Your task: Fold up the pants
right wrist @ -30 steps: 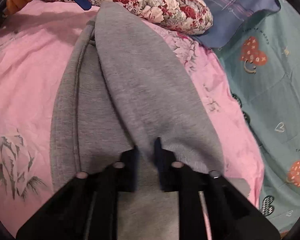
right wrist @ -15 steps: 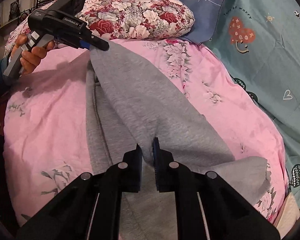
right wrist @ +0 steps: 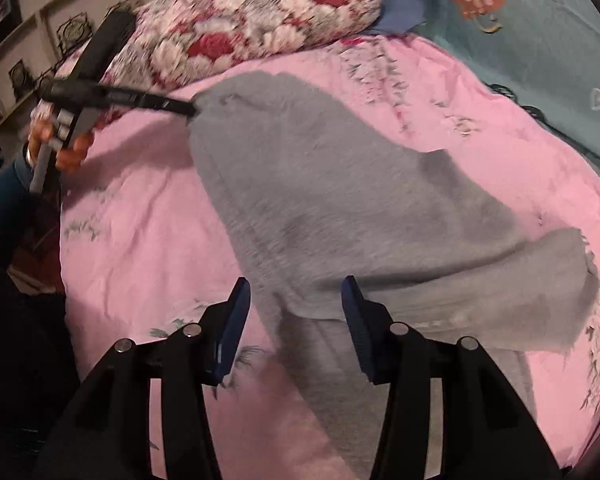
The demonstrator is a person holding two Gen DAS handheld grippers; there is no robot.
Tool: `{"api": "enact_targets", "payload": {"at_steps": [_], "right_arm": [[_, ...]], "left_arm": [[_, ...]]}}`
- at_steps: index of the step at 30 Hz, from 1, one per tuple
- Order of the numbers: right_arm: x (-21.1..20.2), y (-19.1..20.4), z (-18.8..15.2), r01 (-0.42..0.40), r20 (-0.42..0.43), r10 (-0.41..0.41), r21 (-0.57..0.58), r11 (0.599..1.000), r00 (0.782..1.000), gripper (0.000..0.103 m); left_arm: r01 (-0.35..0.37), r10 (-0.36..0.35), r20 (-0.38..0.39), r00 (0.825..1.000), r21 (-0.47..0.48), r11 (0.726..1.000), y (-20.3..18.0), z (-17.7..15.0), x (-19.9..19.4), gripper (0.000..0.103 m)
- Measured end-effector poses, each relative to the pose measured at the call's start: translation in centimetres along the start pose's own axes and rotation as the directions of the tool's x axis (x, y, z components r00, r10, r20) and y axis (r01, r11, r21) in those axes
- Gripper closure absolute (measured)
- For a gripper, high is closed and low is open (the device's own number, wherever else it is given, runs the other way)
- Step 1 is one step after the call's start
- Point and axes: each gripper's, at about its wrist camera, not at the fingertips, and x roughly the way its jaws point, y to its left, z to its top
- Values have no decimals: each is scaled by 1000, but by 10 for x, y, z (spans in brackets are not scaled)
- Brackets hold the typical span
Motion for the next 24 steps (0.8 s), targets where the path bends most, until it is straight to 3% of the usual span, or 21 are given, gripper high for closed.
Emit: {"api": "enact_targets", "payload": {"at_steps": [3, 5, 7, 9, 11, 13, 16, 19, 21, 22, 23, 24], "right_arm": [[-36, -59, 12, 120, 53, -129, 149, 982, 990, 44], [-44, -114, 24, 244, 1, -258, 313, 918, 966, 1], [-38, -167, 34, 344, -112, -331, 454, 822, 937, 1], [-29, -204, 44, 394, -151, -372, 515, 761, 916, 1], [-10, -242, 52, 449, -225, -395, 573, 686, 891, 1], [10, -273, 56, 474, -291, -377, 620, 626, 879, 1], [44, -303, 63, 527, -380, -366, 637, 562, 850, 1], [74, -322, 62, 615, -462, -405, 597, 516, 789, 1], [86, -327, 57, 644, -483, -426, 566, 515, 765, 13], [91, -326, 54, 620, -468, -408, 561, 548, 784, 43], [94, -326, 49, 597, -461, -383, 559, 575, 801, 65], [92, -323, 45, 596, -453, -393, 536, 597, 800, 70]], "left_arm": [[49, -51, 67, 996, 30, 998, -20, 19, -14, 49], [130, -135, 89, 987, 67, 989, -47, 33, -9, 33], [185, -193, 65, 979, 108, 977, -75, 41, 11, 30], [215, -215, -17, 976, 150, 965, -100, 37, 41, 30], [185, -171, -88, 981, 187, 965, -111, 28, 71, 31], [139, -112, -131, 985, 219, 966, -109, 16, 94, 32], [131, -106, -99, 989, 289, 948, -113, 7, 88, 30], [154, -130, -102, 986, 292, 944, -109, 6, 88, 30], [174, -151, -102, 983, 277, 945, -105, 6, 86, 30], [182, -159, -105, 982, 270, 946, -104, 7, 86, 30], [188, -165, -108, 980, 264, 946, -103, 8, 86, 30], [194, -170, -110, 979, 261, 946, -102, 8, 86, 30]]}}
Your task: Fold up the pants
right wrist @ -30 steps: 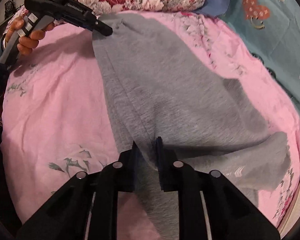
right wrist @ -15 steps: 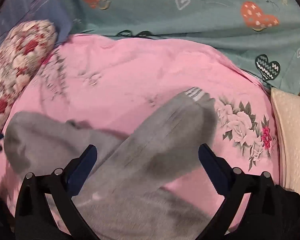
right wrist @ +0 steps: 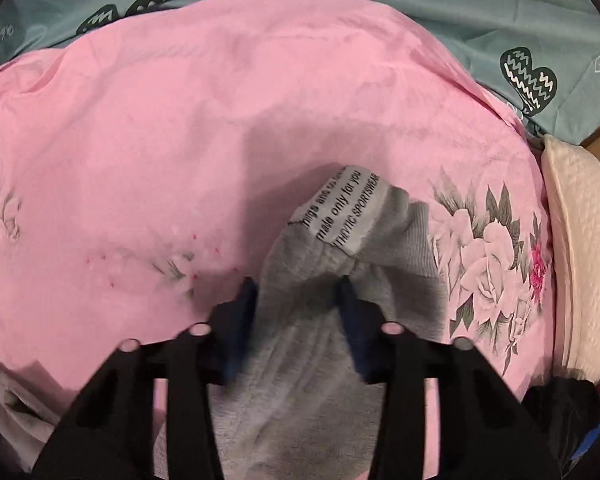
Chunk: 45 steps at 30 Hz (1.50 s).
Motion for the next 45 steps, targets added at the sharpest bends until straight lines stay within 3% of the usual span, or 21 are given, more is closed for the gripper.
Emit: {"api": "enact_targets", "payload": {"at_steps": [2, 6, 11, 13, 18, 20, 22, 24, 26, 28, 30, 31, 32, 33, 35, 36, 37, 38, 40, 41, 45], "right_arm": [[-8, -9, -9, -29, 38, 30, -34, 999, 999, 95], [-49, -67, -32, -202, 157, 184, 107, 973, 970, 95], [-116, -153, -83, -471, 359, 371, 249, 846, 856, 96], [-139, -182, -121, -550, 445, 409, 252, 796, 796, 96], [-156, -230, -247, -661, 548, 443, 298, 689, 709, 96], [-137, -241, -310, -683, 550, 449, 354, 639, 704, 96], [-116, -240, -357, -662, 521, 432, 423, 618, 736, 96], [-88, -241, -393, -671, 505, 446, 492, 554, 739, 96], [-69, -240, -405, -680, 503, 458, 533, 504, 733, 96], [-66, -238, -402, -686, 513, 455, 534, 495, 728, 96], [-76, -242, -403, -728, 554, 472, 511, 458, 686, 96], [-83, -244, -402, -740, 563, 481, 495, 455, 672, 96], [-85, -243, -402, -728, 546, 482, 496, 474, 685, 95], [-83, -241, -402, -689, 496, 478, 510, 515, 725, 94], [-76, -233, -406, -515, 329, 397, 549, 659, 857, 76], [-78, -231, -408, -458, 290, 355, 531, 713, 889, 78], [-85, -232, -411, -443, 290, 338, 513, 735, 895, 74], [-97, -236, -414, -426, 300, 309, 516, 743, 902, 73], [-126, -243, -411, -474, 385, 309, 478, 739, 870, 67], [-141, -243, -404, -499, 429, 313, 440, 747, 847, 52], [-161, -218, -356, -511, 489, 330, 299, 806, 807, 47]], "left_arm": [[2, -2, 0, 1000, -1, 1000, 0, 0, 0, 30], [49, -49, -30, 998, -12, 999, 11, 0, -8, 31], [58, -63, -85, 994, -59, 997, 36, 2, -18, 55], [42, -48, -97, 994, -67, 997, 41, 2, -21, 55], [6, -15, -120, 993, -76, 997, 51, 3, -24, 55], [-2, -8, -129, 992, -76, 997, 52, 4, -23, 55], [-12, 3, -140, 990, -68, 998, 52, 5, -23, 55], [-31, 22, -152, 988, -55, 998, 52, 6, -22, 55], [-42, 33, -165, 986, -54, 998, 53, 8, -22, 57], [-59, 48, -176, 983, -59, 996, 56, 9, -23, 63], [-53, 36, -180, 983, -91, 994, 64, 9, -26, 69], [-44, 24, -182, 983, -109, 993, 68, 9, -26, 73], [-30, 7, -181, 983, -125, 992, 72, 9, -27, 73], [-22, -2, -178, 984, -132, 991, 73, 8, -28, 73], [-39, 17, -171, 985, -125, 991, 70, 8, -30, 73], [-68, 50, -167, 985, -105, 992, 64, 7, -31, 73], [-101, 88, -161, 983, -78, 992, 57, 7, -33, 72], [-126, 117, -155, 981, -48, 991, 49, 8, -36, 59], [-132, 133, -98, 986, 14, 991, 27, 11, -45, 40], [-116, 118, -59, 991, 39, 992, 15, 13, -51, 38], [37, -39, 16, 999, 79, 996, -36, 21, -53, 24]]}}
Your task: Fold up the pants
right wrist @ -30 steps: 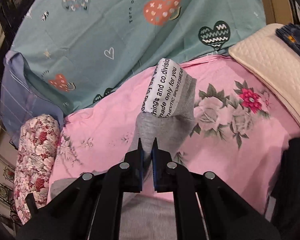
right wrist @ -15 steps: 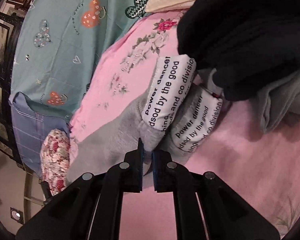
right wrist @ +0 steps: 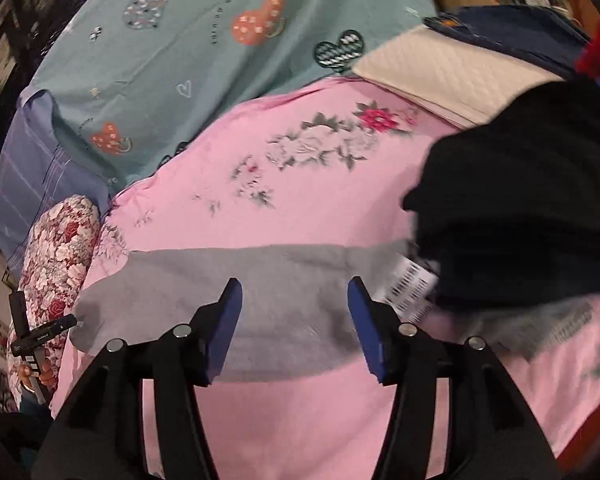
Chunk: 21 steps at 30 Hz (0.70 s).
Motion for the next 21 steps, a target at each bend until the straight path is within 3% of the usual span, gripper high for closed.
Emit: {"api": "enact_targets", "payload": {"at_steps": [2, 4, 6, 7, 8, 10, 12, 14, 18, 21], "right_arm": [[30, 14, 11, -55, -32, 54, -17, 998, 998, 47], [56, 6, 13, -76, -80, 76, 2, 997, 994, 47], [73, -17, -4, -37, -159, 46, 59, 998, 986, 47], [82, -35, -18, 22, -233, -1, 87, 996, 973, 48], [85, -45, -28, 19, -270, 9, 101, 995, 963, 59], [71, -49, -35, -11, -256, 21, 41, 999, 966, 64], [65, -30, -23, 24, -294, -27, -15, 1000, 956, 55], [68, 4, 4, -20, -273, -12, -114, 993, 962, 42], [108, 101, 57, -232, -274, 132, -374, 898, 953, 22], [175, 177, 76, -431, -413, 238, -476, 767, 879, 20]], "left_arm": [[53, -53, -7, 999, 16, 998, -22, 0, 16, 23], [63, -60, -77, 995, 35, 997, -38, -9, 44, 23], [34, -24, -150, 988, 61, 998, -40, -27, 66, 23], [27, -14, -139, 990, 91, 995, -40, -34, 66, 23], [27, -12, -118, 993, 121, 992, -41, -41, 61, 23], [36, -21, -119, 993, 128, 991, -36, -44, 47, 23], [37, -23, -119, 993, 119, 992, -28, -39, 35, 23], [22, -14, -85, 996, 96, 995, -16, -31, 26, 23], [1, -1, -40, 999, 2, 1000, 6, -22, 20, 22], [-39, 35, -74, 997, -52, 998, 23, -28, 30, 22]]}}
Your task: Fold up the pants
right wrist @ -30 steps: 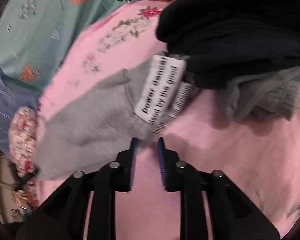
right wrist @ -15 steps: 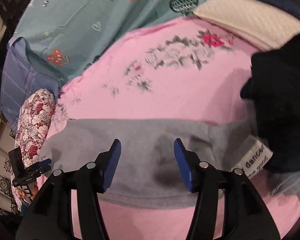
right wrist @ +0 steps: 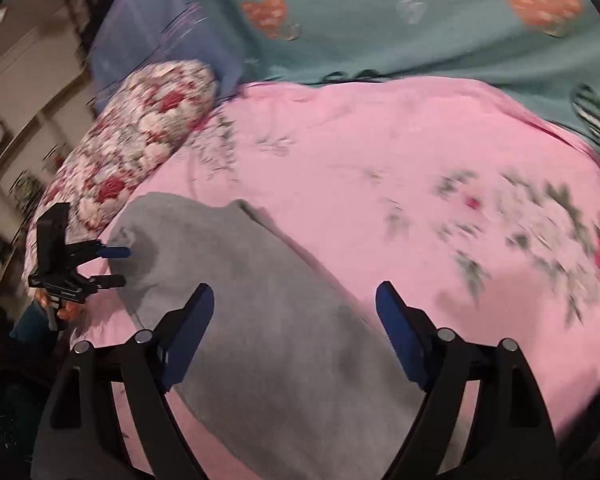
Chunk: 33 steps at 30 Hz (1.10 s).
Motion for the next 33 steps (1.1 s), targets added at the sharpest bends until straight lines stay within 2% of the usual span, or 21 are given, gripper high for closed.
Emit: {"api": "enact_targets", "payload": {"at_steps": [4, 8, 10, 13, 14, 15, 18, 19, 21, 22, 23, 25, 27, 29, 30, 31, 32, 33], "right_arm": [[107, 18, 58, -122, -144, 102, -138, 983, 984, 20], [171, 21, 71, -244, -306, 188, -156, 957, 933, 20], [175, 25, 62, -306, -351, 235, -162, 938, 906, 20], [156, 30, 54, -364, -348, 277, -215, 906, 896, 20], [151, 30, 54, -382, -351, 294, -215, 899, 889, 20], [150, 29, 53, -408, -372, 316, -203, 890, 873, 20], [156, 31, 52, -386, -400, 271, -244, 890, 876, 20], [161, 30, 51, -385, -416, 262, -247, 889, 871, 20], [168, 30, 51, -413, -456, 277, -230, 881, 846, 20], [168, 32, 50, -397, -455, 245, -275, 876, 856, 20], [169, 32, 51, -408, -465, 251, -277, 870, 849, 20], [176, 33, 52, -457, -490, 310, -213, 863, 814, 20], [183, 44, 52, -510, -500, 362, -196, 837, 786, 20], [191, 55, 56, -522, -471, 393, -180, 834, 790, 20], [196, 56, 62, -522, -427, 420, -154, 839, 801, 20], [198, 54, 69, -496, -376, 418, -137, 858, 827, 20], [201, 47, 77, -483, -337, 432, -82, 872, 837, 23], [205, 38, 81, -491, -319, 464, -5, 871, 826, 26]], "left_arm": [[-16, 16, 2, 1000, -20, 1000, 8, -9, 3, 22], [-22, 22, -9, 1000, -33, 999, 12, -8, 1, 21], [-27, 27, -11, 1000, -30, 999, 13, -8, 1, 21], [-34, 33, -14, 999, -33, 999, 14, -5, 4, 21], [-36, 36, -14, 999, -33, 999, 14, -5, 5, 20], [-36, 36, -15, 999, -33, 999, 14, -4, 6, 19], [-44, 43, -15, 999, -35, 998, 15, -2, 7, 19], [-46, 45, -15, 999, -35, 998, 15, -3, 7, 19], [-51, 51, -17, 999, -34, 998, 15, -3, 7, 19], [-53, 52, -17, 998, -31, 998, 15, -3, 7, 19], [-54, 54, -18, 998, -30, 998, 15, -3, 7, 19], [-61, 60, -20, 998, -31, 998, 15, -1, 8, 18], [-61, 61, -18, 998, -36, 997, 15, 2, 10, 16], [-73, 72, -14, 997, -34, 997, 15, 3, 11, 16], [-83, 83, -11, 996, -33, 996, 15, 4, 11, 16], [-105, 105, -8, 994, -32, 994, 16, 5, 10, 16], [-130, 130, -5, 992, -31, 991, 17, 5, 10, 16], [-154, 154, -3, 988, -35, 987, 22, 5, 9, 16]]}}
